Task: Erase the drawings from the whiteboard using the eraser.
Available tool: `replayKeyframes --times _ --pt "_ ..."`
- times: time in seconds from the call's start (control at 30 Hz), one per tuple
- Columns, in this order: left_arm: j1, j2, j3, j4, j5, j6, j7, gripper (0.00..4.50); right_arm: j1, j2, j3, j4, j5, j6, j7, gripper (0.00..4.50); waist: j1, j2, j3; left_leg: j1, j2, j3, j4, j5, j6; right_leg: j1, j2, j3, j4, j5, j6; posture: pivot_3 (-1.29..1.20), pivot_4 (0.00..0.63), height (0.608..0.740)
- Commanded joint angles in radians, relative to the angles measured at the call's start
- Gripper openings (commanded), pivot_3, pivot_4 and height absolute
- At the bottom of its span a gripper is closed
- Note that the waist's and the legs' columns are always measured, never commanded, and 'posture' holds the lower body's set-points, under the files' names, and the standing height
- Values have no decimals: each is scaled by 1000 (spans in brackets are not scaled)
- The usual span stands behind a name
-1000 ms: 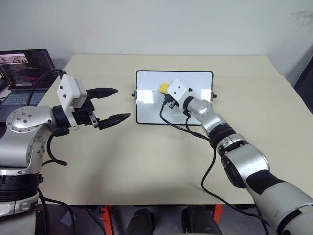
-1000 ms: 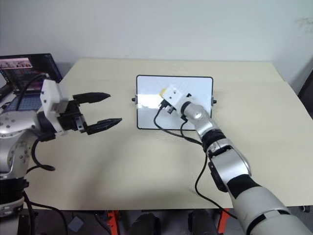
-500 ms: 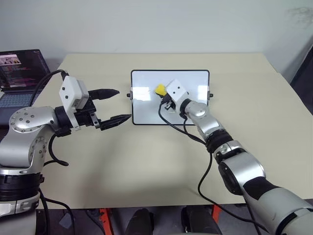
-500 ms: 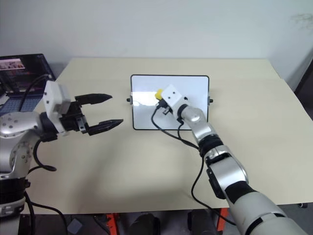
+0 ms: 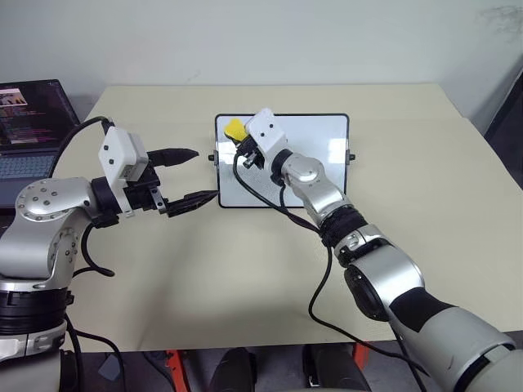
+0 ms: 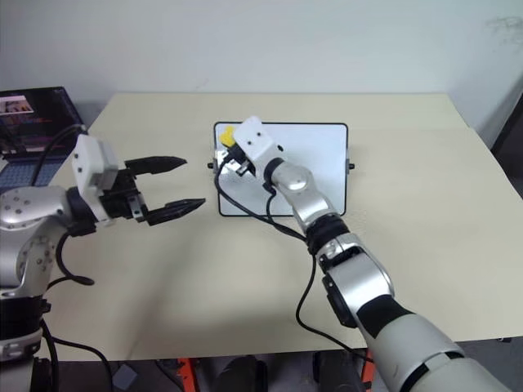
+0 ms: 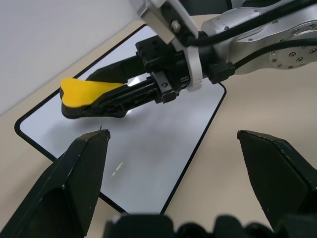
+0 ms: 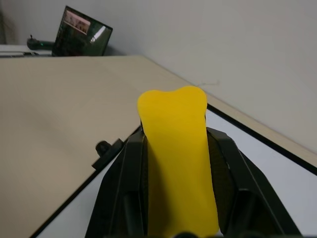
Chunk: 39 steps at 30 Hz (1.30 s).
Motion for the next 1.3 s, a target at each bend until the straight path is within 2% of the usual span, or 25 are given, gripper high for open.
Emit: replayKeyframes --times 0.03,0.3,0.57,0.77,1.0,1.13,1.3 --pt "0 17 35 -28 -3 0 11 4500 -65 -5 14 90 -45 -42 -47 1281 -1 0 0 0 0 0 0 0 0 0 0 0 0 0 0 0 150 740" --pt "36 28 65 -58 -11 17 23 4500 -72 -30 22 188 -87 -50 -69 1281 -1 0 0 0 0 0 0 0 0 0 0 0 0 0 0 0 150 740" --pt "30 31 64 -54 -10 20 27 4500 -17 -58 29 174 -108 -46 -44 1281 1 0 0 1 0 0 1 0 0 0 0 0 1 0 0 0 150 740" --pt "15 22 49 -37 -3 12 25 4500 89 -114 46 104 -123 -40 -7 1281 7 -1 -1 2 0 0 1 0 0 3 0 0 1 0 0 0 150 740" --pt "-4 12 29 -13 2 4 14 4500 210 -193 57 -31 -118 1 26 1281 19 -1 -1 10 -1 0 1 0 1 11 -1 0 2 0 0 0 150 740" --pt "-35 0 2 16 9 -8 2 4500 227 -205 49 -90 -105 32 25 1281 24 -1 -1 20 -1 -2 1 0 1 23 0 -2 1 0 0 0 150 740" --pt "-75 -15 -24 52 22 -26 -15 4500 220 -181 28 -162 -70 41 23 1281 27 -1 -1 22 -2 -2 1 0 1 24 0 -1 1 0 0 0 150 740"
